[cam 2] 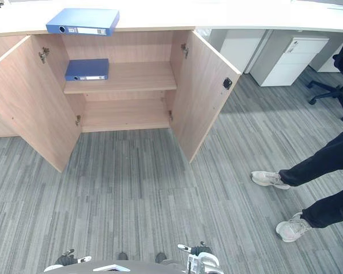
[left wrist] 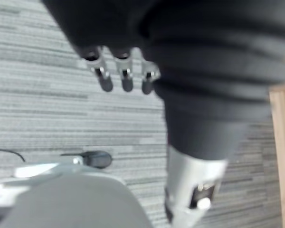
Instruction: Walk over to the cabinet, pick up the folder, carry it to the office cabinet, place the folder inside the office cabinet, then close the office cabinet door
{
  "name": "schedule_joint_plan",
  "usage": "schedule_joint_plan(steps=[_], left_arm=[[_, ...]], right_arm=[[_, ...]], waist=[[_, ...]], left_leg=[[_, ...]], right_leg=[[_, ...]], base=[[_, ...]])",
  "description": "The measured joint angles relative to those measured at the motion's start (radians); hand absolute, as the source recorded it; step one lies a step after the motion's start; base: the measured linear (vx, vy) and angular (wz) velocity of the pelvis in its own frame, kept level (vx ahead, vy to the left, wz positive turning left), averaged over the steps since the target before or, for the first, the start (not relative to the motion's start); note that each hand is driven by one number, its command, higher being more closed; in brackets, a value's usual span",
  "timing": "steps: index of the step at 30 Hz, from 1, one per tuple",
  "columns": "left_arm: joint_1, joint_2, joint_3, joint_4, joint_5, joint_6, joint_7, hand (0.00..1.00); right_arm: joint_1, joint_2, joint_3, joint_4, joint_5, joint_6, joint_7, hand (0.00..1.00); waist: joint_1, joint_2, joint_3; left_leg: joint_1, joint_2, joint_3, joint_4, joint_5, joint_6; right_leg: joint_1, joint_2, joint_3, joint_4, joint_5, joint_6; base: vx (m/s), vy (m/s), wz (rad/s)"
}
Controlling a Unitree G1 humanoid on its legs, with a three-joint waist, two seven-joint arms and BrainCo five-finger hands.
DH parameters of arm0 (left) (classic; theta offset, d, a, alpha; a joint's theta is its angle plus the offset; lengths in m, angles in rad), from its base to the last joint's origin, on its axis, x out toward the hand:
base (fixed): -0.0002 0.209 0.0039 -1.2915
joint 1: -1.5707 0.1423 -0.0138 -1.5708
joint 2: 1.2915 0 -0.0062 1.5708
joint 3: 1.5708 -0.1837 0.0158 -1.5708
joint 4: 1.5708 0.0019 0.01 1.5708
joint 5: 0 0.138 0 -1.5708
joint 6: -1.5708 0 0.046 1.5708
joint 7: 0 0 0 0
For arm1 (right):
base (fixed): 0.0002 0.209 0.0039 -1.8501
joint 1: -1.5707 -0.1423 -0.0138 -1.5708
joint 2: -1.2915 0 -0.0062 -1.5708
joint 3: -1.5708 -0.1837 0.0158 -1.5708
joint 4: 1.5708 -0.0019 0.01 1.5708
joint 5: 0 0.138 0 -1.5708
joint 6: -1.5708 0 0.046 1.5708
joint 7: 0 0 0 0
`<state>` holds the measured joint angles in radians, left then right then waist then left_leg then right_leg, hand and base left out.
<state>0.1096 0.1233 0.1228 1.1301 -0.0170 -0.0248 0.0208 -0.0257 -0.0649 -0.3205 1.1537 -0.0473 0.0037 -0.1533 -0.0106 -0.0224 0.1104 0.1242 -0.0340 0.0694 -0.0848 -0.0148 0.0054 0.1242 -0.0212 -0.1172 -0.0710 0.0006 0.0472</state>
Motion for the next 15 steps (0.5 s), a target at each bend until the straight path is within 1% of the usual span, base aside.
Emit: schedule_joint_plan(steps=[15], left_arm=[[0.001, 0.001, -0.007, 0.000, 0.000, -0.007, -0.002, 0.00]], right_arm=[[0.000, 0.001, -0.005, 0.000, 0.000, 0.000, 0.000, 0.00]], waist=[[-0.001, 0.002, 0.000]], left_leg=[[0.003, 0.000, 0.001, 0.000, 0.001, 0.000]], right_leg=[[0.003, 0.000, 0.000, 0.000, 0.002, 0.001]], base=[[0.00, 0.000, 0.00]])
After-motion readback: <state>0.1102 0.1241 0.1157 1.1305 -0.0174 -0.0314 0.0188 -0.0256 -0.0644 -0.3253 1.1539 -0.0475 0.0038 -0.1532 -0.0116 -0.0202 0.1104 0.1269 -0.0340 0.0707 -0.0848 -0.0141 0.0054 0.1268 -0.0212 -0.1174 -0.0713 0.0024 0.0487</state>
